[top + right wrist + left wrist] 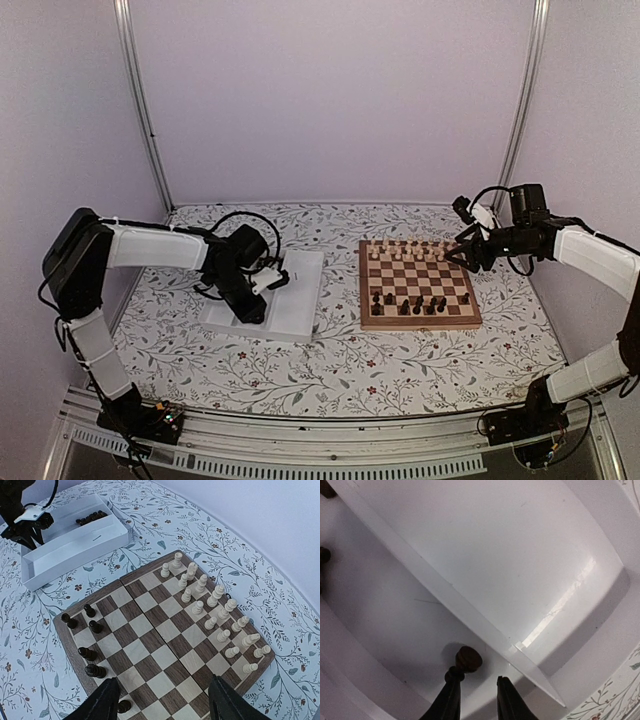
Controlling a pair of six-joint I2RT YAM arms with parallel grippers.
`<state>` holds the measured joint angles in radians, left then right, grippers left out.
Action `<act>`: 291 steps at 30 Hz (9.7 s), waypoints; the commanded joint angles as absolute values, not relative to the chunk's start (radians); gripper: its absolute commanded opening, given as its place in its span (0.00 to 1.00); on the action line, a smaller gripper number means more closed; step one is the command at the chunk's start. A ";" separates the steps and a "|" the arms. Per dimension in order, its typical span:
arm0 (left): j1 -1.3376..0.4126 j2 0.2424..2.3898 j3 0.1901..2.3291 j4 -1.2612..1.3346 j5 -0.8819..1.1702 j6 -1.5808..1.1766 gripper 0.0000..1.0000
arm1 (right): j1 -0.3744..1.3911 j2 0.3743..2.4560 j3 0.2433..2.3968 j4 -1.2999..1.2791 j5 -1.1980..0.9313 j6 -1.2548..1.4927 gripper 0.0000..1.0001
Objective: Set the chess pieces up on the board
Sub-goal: Pick up the chess piece from the storage box, then place the chess piece on the chessboard.
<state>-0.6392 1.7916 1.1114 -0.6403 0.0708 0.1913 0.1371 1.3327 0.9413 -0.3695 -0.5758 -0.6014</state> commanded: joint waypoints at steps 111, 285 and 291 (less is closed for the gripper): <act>-0.518 1.918 1.206 -0.533 0.113 -0.055 0.33 | 0.165 1.405 0.951 -0.421 -0.609 -0.635 0.59; -0.339 1.406 1.005 0.075 0.365 -0.129 0.69 | 0.285 1.924 1.361 -1.019 -0.082 -0.825 0.14; -0.338 1.419 1.009 0.068 0.370 -0.129 0.69 | 0.284 1.904 1.375 -1.038 -0.092 -0.831 0.28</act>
<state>-0.3271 1.3987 0.9825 0.0837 0.3580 -0.1349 0.2916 1.9038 1.3540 -1.0283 -0.0834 -0.8284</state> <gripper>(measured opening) 0.691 0.245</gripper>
